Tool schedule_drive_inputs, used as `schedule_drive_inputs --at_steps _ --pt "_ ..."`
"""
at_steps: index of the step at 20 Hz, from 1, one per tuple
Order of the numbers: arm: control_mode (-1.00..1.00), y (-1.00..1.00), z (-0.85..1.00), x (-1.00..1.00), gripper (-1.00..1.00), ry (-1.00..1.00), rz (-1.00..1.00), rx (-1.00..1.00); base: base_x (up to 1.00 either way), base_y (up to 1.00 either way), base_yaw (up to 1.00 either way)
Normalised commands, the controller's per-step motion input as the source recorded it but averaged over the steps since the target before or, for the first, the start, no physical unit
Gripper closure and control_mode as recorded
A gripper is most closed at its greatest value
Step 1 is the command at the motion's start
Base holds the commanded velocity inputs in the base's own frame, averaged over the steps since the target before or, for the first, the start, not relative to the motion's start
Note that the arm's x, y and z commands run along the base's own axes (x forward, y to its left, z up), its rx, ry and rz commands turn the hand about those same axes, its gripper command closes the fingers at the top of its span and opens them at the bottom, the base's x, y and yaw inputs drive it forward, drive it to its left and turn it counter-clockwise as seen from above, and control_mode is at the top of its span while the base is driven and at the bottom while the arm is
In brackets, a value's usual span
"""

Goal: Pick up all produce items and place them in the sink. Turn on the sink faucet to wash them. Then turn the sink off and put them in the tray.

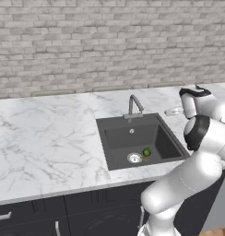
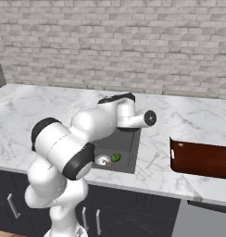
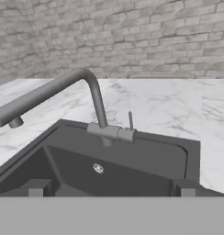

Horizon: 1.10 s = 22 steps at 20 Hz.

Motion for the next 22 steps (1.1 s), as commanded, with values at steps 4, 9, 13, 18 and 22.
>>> schedule_drive_inputs --at_steps 4,9,13,18,22 --pt "-1.00 -0.02 0.05 0.29 -1.00 0.00 0.06 0.00 0.00 0.00 0.00" --pt "-1.00 -0.02 0.03 0.35 -1.00 0.00 0.07 0.00 0.00 0.00 0.00" --pt "-1.00 -0.02 0.02 0.36 -1.00 0.00 0.06 0.00 0.00 0.00 0.00" --pt "-1.00 -0.02 0.00 0.35 -1.00 0.00 0.06 0.00 0.00 0.00 0.00" --pt "-1.00 -0.03 0.00 0.34 -1.00 0.00 0.05 0.00 0.00 0.00 0.00"
